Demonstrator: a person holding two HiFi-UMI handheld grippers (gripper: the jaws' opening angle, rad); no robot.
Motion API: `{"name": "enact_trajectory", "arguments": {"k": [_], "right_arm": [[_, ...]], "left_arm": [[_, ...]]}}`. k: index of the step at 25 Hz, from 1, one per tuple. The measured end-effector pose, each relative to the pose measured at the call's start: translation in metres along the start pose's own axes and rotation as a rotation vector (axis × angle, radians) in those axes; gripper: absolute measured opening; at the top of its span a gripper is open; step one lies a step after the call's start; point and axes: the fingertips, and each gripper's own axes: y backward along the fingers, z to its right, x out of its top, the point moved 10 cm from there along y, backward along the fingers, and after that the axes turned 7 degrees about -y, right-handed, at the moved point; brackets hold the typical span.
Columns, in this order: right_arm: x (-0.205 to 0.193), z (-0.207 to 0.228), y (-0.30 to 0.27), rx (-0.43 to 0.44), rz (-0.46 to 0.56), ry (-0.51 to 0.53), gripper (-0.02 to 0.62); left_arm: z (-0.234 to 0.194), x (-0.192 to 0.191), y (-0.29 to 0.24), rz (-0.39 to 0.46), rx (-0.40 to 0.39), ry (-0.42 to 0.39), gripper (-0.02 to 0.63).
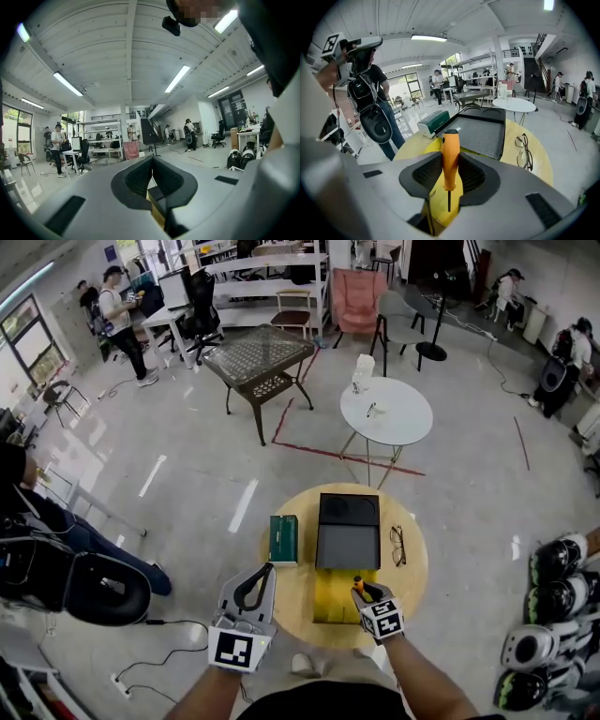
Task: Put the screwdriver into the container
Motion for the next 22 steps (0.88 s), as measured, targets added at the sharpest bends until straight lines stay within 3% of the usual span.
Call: {"name": "enact_trajectory", "arguments": {"k": [10,22], "right_arm": [[-0.011,0.002,-0.019,-0.033,-0.09,0.021,0.12],[-0.027,-0.007,-0.023,-0.085,-0.139,0.117,0.126]], "left_arm": [[0.003,0.001,0.005,-0.01,-0.002,0.002,0.017],[-0.001,0.004,0.019,-0.01,0.011,0.005,0.017]]}}
